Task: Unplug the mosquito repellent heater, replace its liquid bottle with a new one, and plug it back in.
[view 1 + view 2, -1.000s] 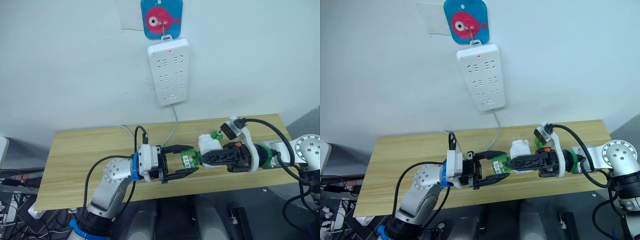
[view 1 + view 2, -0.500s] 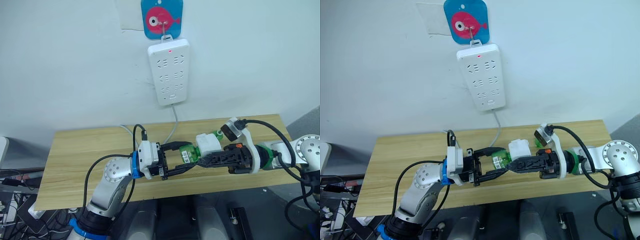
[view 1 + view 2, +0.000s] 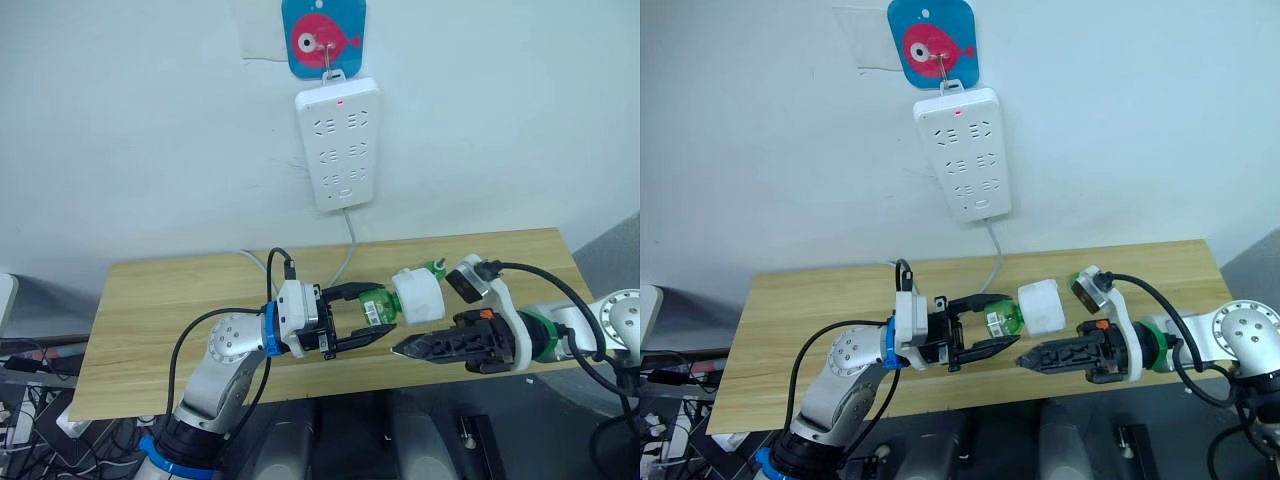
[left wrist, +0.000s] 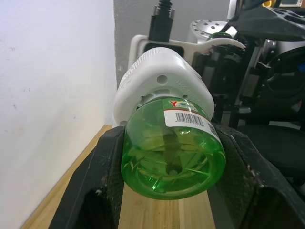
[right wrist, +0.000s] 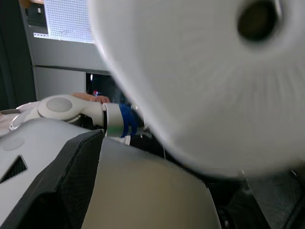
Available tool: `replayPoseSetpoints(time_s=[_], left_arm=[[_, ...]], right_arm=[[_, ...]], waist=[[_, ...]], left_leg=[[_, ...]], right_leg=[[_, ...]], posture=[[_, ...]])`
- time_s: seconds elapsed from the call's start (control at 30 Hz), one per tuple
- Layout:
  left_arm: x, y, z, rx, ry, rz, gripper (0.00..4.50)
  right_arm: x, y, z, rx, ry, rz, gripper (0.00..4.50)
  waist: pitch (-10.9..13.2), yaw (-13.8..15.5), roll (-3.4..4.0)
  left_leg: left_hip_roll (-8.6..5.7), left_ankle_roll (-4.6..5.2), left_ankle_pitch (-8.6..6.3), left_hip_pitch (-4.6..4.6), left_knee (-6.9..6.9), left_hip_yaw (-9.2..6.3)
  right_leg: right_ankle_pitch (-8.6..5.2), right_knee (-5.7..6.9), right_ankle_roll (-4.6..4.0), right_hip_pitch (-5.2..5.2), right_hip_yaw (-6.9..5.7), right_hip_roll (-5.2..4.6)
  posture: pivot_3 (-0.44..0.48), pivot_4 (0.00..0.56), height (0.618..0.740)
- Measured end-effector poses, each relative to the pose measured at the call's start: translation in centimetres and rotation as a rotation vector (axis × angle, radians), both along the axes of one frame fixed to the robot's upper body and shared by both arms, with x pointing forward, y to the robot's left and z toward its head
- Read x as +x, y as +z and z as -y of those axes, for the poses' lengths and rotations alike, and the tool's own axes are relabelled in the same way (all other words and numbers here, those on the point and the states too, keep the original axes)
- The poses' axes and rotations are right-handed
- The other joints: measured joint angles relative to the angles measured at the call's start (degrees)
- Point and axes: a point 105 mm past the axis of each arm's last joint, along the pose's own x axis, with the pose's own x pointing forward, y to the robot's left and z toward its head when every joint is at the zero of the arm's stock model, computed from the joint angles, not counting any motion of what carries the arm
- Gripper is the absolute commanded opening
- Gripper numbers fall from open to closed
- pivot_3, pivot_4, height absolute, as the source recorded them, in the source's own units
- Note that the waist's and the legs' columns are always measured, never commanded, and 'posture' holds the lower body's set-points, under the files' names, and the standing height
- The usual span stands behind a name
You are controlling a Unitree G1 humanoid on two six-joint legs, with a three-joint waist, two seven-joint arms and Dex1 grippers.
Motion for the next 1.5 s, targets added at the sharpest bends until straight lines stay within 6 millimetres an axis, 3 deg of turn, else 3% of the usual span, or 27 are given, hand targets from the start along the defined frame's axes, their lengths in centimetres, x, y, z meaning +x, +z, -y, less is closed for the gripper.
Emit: replayPoseSetpoints(time_s=[0.27,0.33,0.43,0.53,0.7,0.87,1.23,1.5], left_arm=[[0.0,-0.1,0.0,0.000,0.001,-0.004,2.27],[0.0,-0.1,0.0,0.000,0.001,-0.004,2.27],[-0.1,-0.1,-0.1,0.000,0.001,-0.005,2.27],[-0.2,0.0,-0.1,-0.005,-0.004,-0.009,2.27],[-0.2,-0.1,-0.1,-0.002,-0.011,-0.027,2.27],[-0.2,-0.1,-0.2,0.001,-0.014,-0.034,2.27],[-0.1,-0.2,-0.4,0.007,-0.010,-0.037,2.27],[-0.1,-0.2,-0.4,0.008,-0.009,-0.037,2.27]], right_arm=[[-1.4,-0.4,2.3,-0.092,-0.024,-0.044,4.47],[-1.0,-0.3,3.3,-0.123,-0.072,-0.040,4.11],[0.8,-0.1,5.3,-0.165,-0.185,-0.026,3.19],[3.7,0.2,7.1,-0.203,-0.306,0.036,2.04],[7.9,0.5,6.3,-0.136,-0.388,0.100,0.12],[9.4,1.9,5.5,-0.116,-0.376,0.124,0.05],[8.0,2.0,6.1,-0.128,-0.327,0.068,0.05],[6.3,4.0,5.4,-0.022,-0.223,0.052,0.05]], waist=[[0.0,0.0,0.02],[0.0,0.1,0.01],[0.0,0.1,0.01],[0.0,-0.1,0.02],[-0.1,-0.1,0.01],[-0.1,0.2,0.01],[-0.1,0.6,0.02],[-0.1,0.5,0.02]], left_leg=[[0.01,0.00,0.00,0.00,0.01,0.01],[0.00,0.00,0.00,0.00,0.01,0.02],[0.00,0.00,0.00,0.01,0.02,0.06],[0.02,-0.01,0.00,0.06,0.01,0.18],[0.05,-0.01,0.01,0.08,0.00,0.24],[0.04,-0.01,0.01,0.07,0.00,0.19],[0.05,-0.01,0.01,0.06,0.02,0.21],[0.05,0.00,0.00,0.05,0.02,0.22]], right_leg=[[0.00,0.00,0.00,0.01,-0.02,0.00],[0.00,0.00,0.01,0.02,-0.02,0.00],[0.02,-0.01,0.04,0.02,-0.04,0.00],[0.05,0.01,0.08,0.00,-0.06,0.06],[0.09,0.04,0.06,-0.04,0.01,0.12],[0.16,0.01,0.05,-0.03,-0.01,0.11],[0.22,0.03,0.02,-0.03,-0.01,0.10],[0.22,0.02,0.02,-0.03,-0.01,0.10]], posture=[[-0.032,0.297,0.740],[-0.032,0.292,0.740],[-0.032,0.285,0.740],[-0.030,0.284,0.740],[-0.024,0.287,0.740],[-0.022,0.290,0.740],[-0.031,0.295,0.740],[-0.040,0.300,0.740]])
